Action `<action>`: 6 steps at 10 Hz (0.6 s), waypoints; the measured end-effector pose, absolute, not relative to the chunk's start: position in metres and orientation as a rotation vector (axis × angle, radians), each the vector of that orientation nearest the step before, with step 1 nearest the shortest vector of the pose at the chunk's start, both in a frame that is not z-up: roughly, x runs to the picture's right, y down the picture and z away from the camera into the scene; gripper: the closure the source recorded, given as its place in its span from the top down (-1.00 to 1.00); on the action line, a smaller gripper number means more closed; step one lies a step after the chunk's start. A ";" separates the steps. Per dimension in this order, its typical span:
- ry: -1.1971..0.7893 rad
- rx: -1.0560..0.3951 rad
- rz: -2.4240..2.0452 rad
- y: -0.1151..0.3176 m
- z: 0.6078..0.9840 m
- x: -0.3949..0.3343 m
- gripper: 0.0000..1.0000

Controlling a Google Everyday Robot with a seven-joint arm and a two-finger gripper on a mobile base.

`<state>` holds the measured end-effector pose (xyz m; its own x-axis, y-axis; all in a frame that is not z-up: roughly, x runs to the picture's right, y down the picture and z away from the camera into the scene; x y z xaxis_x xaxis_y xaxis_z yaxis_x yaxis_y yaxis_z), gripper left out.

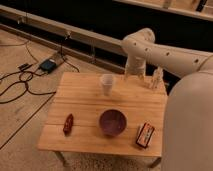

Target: Place the bottle in the ceramic bowl

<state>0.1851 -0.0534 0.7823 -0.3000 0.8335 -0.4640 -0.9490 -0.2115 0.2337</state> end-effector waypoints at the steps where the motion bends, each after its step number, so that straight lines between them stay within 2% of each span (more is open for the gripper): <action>1: 0.575 -0.282 1.808 -0.057 0.785 0.196 0.30; 6: 0.617 -0.286 1.830 -0.063 0.796 0.231 0.30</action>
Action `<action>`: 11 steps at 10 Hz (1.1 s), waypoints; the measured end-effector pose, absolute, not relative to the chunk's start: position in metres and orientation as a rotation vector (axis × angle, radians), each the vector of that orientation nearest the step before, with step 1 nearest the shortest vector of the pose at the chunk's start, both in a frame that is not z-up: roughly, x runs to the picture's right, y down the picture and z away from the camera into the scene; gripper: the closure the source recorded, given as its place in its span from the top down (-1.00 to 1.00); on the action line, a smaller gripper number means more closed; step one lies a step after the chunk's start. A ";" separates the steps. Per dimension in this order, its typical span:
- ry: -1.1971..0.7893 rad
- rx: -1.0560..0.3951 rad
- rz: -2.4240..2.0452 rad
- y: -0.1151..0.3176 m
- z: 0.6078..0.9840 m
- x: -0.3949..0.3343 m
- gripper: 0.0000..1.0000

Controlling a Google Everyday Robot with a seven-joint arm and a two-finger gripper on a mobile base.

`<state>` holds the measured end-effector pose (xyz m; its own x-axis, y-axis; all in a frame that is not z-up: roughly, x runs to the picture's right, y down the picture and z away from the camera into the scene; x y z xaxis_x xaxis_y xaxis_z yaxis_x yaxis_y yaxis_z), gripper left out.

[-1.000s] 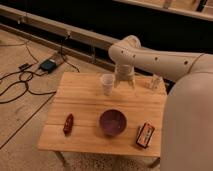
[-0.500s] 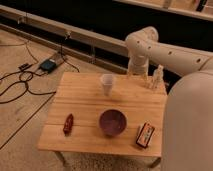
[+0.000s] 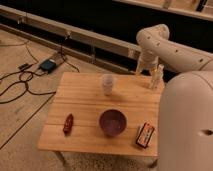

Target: Place the bottle in the ceramic bowl

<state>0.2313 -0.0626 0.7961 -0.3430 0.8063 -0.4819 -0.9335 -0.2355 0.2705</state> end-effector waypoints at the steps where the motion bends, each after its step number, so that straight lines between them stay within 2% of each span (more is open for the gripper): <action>1: 0.615 -0.287 1.828 -0.063 0.796 0.230 0.30; 7: 0.613 -0.285 1.831 -0.064 0.797 0.231 0.30; 11: 0.615 -0.251 1.844 -0.080 0.815 0.266 0.30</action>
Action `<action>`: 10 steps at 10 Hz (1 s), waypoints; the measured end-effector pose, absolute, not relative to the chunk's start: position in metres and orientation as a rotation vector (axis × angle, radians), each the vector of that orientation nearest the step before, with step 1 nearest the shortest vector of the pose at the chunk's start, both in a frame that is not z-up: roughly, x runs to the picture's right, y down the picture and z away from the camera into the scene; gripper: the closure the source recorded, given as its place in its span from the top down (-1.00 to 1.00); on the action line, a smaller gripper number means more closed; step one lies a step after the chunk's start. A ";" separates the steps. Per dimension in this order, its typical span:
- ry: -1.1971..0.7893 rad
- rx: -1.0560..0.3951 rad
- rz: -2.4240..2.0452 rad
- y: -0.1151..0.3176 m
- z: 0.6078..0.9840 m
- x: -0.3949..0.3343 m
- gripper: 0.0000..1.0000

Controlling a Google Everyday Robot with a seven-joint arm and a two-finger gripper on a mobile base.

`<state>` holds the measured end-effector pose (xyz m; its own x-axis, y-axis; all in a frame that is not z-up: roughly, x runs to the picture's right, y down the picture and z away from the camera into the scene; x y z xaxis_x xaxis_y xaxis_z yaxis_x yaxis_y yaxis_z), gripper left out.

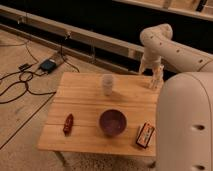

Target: Place the bottle in the ceramic bowl

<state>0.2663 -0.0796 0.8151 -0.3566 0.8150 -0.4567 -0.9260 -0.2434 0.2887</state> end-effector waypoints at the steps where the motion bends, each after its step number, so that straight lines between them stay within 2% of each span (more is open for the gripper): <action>1: 0.614 -0.249 1.841 -0.085 0.819 0.270 0.30; 10: 0.635 -0.205 1.888 -0.124 0.843 0.316 0.30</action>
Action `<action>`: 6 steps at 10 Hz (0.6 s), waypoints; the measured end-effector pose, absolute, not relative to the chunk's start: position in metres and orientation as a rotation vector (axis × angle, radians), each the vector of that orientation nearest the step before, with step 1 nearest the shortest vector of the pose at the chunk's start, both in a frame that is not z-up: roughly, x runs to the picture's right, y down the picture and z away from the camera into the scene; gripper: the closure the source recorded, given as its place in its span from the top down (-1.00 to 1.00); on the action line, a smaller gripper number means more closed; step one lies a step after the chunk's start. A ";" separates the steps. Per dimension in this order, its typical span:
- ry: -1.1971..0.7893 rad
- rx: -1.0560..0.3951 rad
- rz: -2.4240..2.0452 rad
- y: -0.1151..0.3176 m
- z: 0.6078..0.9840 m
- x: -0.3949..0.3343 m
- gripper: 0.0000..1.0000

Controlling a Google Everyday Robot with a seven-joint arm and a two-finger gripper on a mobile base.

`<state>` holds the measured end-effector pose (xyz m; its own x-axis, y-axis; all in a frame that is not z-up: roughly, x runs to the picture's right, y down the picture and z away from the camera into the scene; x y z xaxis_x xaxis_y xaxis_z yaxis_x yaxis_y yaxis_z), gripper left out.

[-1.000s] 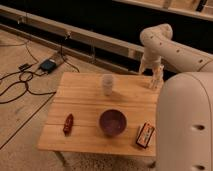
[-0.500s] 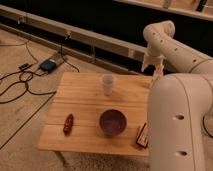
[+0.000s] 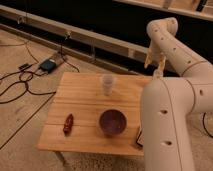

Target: Place the bottle in the ceramic bowl

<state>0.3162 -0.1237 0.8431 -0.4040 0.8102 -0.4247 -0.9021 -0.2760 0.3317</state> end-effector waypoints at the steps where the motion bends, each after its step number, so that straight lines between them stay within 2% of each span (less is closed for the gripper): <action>1: 0.643 -0.198 1.905 -0.124 0.844 0.325 0.30; 6: 0.616 -0.126 1.975 -0.124 0.873 0.359 0.30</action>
